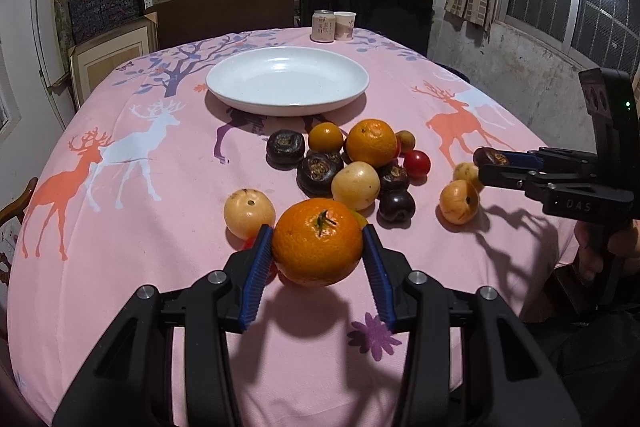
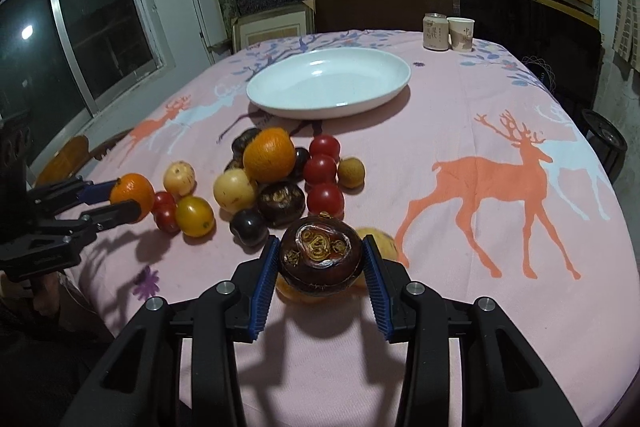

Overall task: Organize fruits
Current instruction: 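Carry the orange and mangosteen onto the white plate and release both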

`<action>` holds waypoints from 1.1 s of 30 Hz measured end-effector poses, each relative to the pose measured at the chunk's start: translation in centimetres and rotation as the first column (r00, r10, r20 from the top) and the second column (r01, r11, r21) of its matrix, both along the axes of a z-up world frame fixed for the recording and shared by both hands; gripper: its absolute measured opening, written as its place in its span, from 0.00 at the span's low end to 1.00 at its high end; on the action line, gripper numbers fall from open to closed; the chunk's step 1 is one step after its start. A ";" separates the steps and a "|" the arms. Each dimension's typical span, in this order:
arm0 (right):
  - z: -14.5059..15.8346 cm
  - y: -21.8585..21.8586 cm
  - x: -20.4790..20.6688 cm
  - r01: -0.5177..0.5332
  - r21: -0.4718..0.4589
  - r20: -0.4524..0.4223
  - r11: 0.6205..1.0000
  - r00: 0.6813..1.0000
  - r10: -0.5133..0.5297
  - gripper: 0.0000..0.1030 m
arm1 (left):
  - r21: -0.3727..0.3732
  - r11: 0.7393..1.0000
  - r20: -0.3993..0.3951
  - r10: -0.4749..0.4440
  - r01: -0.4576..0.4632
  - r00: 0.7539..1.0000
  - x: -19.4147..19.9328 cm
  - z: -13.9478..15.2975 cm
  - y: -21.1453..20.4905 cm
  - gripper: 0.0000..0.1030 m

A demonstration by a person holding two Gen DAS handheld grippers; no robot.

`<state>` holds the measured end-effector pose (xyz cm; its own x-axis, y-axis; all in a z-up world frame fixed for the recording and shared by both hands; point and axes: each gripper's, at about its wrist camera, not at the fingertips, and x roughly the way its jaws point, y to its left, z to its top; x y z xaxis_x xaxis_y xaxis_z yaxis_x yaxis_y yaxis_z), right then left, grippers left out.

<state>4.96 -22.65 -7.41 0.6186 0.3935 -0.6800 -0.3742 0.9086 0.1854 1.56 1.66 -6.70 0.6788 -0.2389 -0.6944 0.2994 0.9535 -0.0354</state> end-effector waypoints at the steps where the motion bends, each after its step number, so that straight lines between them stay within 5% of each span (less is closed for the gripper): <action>1: 0.1 -0.1 0.5 0.003 0.007 -0.001 1.000 1.000 -0.003 0.41 | -0.001 1.000 -0.003 0.000 0.000 1.000 0.3 0.0 0.1 0.43; 8: 4.5 0.3 7.0 -0.014 0.040 0.032 0.999 0.999 0.013 0.41 | -0.004 1.000 -0.018 -0.015 0.015 1.000 6.9 2.1 0.1 0.43; 14: 7.1 3.2 19.1 -0.020 0.020 0.000 1.000 1.000 0.020 0.41 | 0.024 0.998 0.011 -0.053 0.053 0.999 17.7 4.9 -1.1 0.43; 23: 0.9 8.2 34.4 0.015 -0.025 -0.162 1.000 0.987 -0.019 0.41 | 0.043 0.998 -0.122 -0.031 0.036 0.992 34.3 0.2 -1.6 0.43; 31: -2.3 10.0 37.6 0.044 -0.121 -0.182 0.992 0.981 -0.065 0.42 | 0.121 0.992 -0.158 -0.009 0.029 0.987 37.9 -2.7 -2.5 0.45; 33: -2.3 10.2 37.7 0.040 -0.129 -0.179 0.991 0.982 -0.063 0.49 | 0.138 0.990 -0.156 -0.001 0.022 0.988 38.0 -2.9 -2.7 0.58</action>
